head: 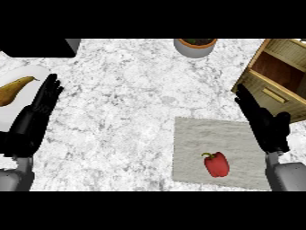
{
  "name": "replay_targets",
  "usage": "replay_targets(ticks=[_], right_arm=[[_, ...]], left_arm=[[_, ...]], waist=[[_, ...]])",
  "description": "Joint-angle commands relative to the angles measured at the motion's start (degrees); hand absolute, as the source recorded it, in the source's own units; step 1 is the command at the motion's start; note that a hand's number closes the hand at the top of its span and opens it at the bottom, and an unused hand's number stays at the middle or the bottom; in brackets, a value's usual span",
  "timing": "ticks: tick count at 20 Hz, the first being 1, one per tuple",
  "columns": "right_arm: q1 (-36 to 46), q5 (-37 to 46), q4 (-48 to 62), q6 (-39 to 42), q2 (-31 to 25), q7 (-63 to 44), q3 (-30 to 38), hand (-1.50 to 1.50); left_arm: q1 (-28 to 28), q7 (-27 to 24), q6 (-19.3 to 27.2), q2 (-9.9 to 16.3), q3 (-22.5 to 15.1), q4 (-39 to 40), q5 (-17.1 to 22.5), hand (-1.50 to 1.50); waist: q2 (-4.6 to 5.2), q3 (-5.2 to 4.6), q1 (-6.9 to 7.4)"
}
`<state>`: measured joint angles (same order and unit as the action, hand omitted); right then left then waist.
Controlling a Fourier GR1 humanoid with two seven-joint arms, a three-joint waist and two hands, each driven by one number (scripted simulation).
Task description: Pick the bell pepper from the placemat and place it in the basket
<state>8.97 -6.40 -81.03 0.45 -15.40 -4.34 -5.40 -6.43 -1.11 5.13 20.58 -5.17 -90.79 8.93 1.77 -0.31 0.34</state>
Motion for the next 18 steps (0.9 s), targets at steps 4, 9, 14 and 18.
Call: replay_targets(ticks=[4,9,14,18], right_arm=[[-0.54,-1.76,4.54,7.00,-6.65,17.53,8.15,1.50],[-2.52,-1.67,-4.99,8.09,2.78,36.43,3.47,1.50],[-7.58,13.57,-8.75,-16.72,8.07,26.78,2.73,-1.50],[-8.59,19.97,-16.66,-21.71,3.37,14.02,4.73,-1.50]], left_arm=[[-1.31,3.86,4.28,-0.17,4.51,3.83,-1.17,0.00],[-1.74,7.42,5.49,0.11,5.44,6.22,-1.05,0.00],[-2.56,9.88,4.82,1.50,7.43,5.18,0.31,0.00],[-3.14,8.04,5.21,-0.39,6.32,7.44,-0.81,0.00]], waist=[[-1.53,0.43,-0.41],[-1.83,0.51,-1.23],[-2.13,0.19,-1.38],[-2.08,0.11,-1.79]])
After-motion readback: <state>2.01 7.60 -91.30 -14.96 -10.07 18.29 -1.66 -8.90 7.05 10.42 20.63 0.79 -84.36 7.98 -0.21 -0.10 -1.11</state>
